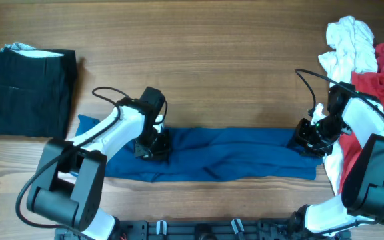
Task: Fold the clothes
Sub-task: 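Grasp the folded shirt's left and right ends with both grippers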
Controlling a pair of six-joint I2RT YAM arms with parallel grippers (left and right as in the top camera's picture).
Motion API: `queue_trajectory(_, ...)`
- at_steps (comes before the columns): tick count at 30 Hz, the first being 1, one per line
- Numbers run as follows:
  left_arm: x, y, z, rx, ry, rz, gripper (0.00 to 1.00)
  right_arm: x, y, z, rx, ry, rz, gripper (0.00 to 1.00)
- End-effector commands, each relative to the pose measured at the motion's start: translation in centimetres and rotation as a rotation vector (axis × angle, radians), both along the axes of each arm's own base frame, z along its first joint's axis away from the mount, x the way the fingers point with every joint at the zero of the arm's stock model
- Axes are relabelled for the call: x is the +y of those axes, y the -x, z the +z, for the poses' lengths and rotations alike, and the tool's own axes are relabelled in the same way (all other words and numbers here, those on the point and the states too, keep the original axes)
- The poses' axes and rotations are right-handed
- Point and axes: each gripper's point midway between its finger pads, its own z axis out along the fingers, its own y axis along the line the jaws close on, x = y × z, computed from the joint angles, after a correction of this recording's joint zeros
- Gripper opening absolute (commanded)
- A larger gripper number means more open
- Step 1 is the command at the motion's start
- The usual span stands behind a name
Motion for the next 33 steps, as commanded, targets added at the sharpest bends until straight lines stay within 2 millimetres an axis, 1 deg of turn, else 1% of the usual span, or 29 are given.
queue_trajectory(1, 3.7, -1.9, -0.1, -0.079, -0.102, 0.096, 0.22, 0.3, -0.1, 0.3, -0.008, -0.011, -0.011, 0.45)
queue_trajectory(2, 4.5, -2.1, 0.9, -0.094, -0.099, 0.131, 0.25, 0.3, -0.1, 0.3, -0.010, -0.010, -0.013, 0.46)
queue_trajectory(4, 5.6, -1.9, 1.4, -0.081, -0.104, 0.171, 0.26, 0.3, -0.1, 0.3, -0.010, -0.011, -0.012, 0.48)
queue_trajectory(6, 7.0, -2.8, 2.4, -0.123, -0.093, 0.230, 0.25, 0.3, -0.2, 0.3, -0.011, -0.010, -0.011, 0.49)
queue_trajectory(8, 8.1, -3.5, 3.9, -0.180, -0.082, 0.284, 0.26, 0.3, -0.2, 0.3, -0.011, -0.010, -0.011, 0.49)
queue_trajectory(9, 8.6, -3.5, 4.5, -0.192, -0.080, 0.303, 0.27, 0.2, -0.1, 0.3, -0.010, -0.006, -0.011, 0.49)
queue_trajectory(10, 9.6, -2.8, 4.7, -0.177, -0.118, 0.321, 0.28, 0.2, -0.1, 0.3, -0.010, -0.006, -0.011, 0.49)
queue_trajectory(12, 11.7, -1.7, 4.4, -0.138, -0.236, 0.378, 0.28, 0.2, -0.2, 0.3, -0.010, -0.006, -0.011, 0.49)
queue_trajectory(15, 13.2, -0.5, 3.5, -0.108, -0.299, 0.412, 0.31, 0.2, -0.1, 0.3, -0.010, -0.007, -0.011, 0.49)
queue_trajectory(16, 14.3, 0.2, 2.9, -0.092, -0.342, 0.460, 0.33, 0.2, -0.2, 0.3, -0.010, -0.006, -0.011, 0.49)
queue_trajectory(17, 15.0, 0.7, 2.3, -0.082, -0.355, 0.492, 0.34, 0.2, -0.1, 0.3, -0.010, -0.007, -0.011, 0.49)
queue_trajectory(18, 15.5, 0.7, 1.9, -0.079, -0.348, 0.533, 0.35, 0.2, -0.1, 0.3, -0.010, -0.006, -0.011, 0.49)
queue_trajectory(21, 18.5, 1.4, 0.5, -0.064, -0.354, 0.676, 0.39, 0.2, -0.1, 0.3, -0.010, -0.007, -0.011, 0.49)
queue_trajectory(22, 18.9, 1.3, 0.1, -0.067, -0.349, 0.688, 0.39, 0.2, -0.1, 0.3, -0.010, -0.007, -0.012, 0.49)
queue_trajectory(23, 19.0, 1.0, -0.4, -0.075, -0.320, 0.671, 0.39, 0.2, -0.1, 0.3, -0.010, -0.007, -0.013, 0.49)
queue_trajectory(25, 19.1, 0.6, -0.7, -0.080, -0.315, 0.678, 0.40, 0.2, -0.2, 0.4, -0.010, -0.007, -0.012, 0.49)
queue_trajectory(27, 18.1, -0.6, -0.7, -0.112, -0.241, 0.688, 0.41, 0.1, -0.5, 0.9, -0.014, -0.006, -0.013, 0.49)
queue_trajectory(28, 17.8, -1.2, -0.6, -0.130, -0.209, 0.691, 0.41, 0.1, -1.0, 1.3, -0.030, -0.013, -0.015, 0.50)
queue_trajectory(31, 17.7, -1.2, -0.6, -0.128, -0.209, 0.690, 0.43, 0.2, -1.3, 1.3, -0.039, -0.014, -0.014, 0.50)
queue_trajectory(33, 17.9, -1.8, -0.6, -0.155, -0.206, 0.693, 0.48, 0.2, -1.8, 1.0, -0.059, -0.007, -0.009, 0.50)
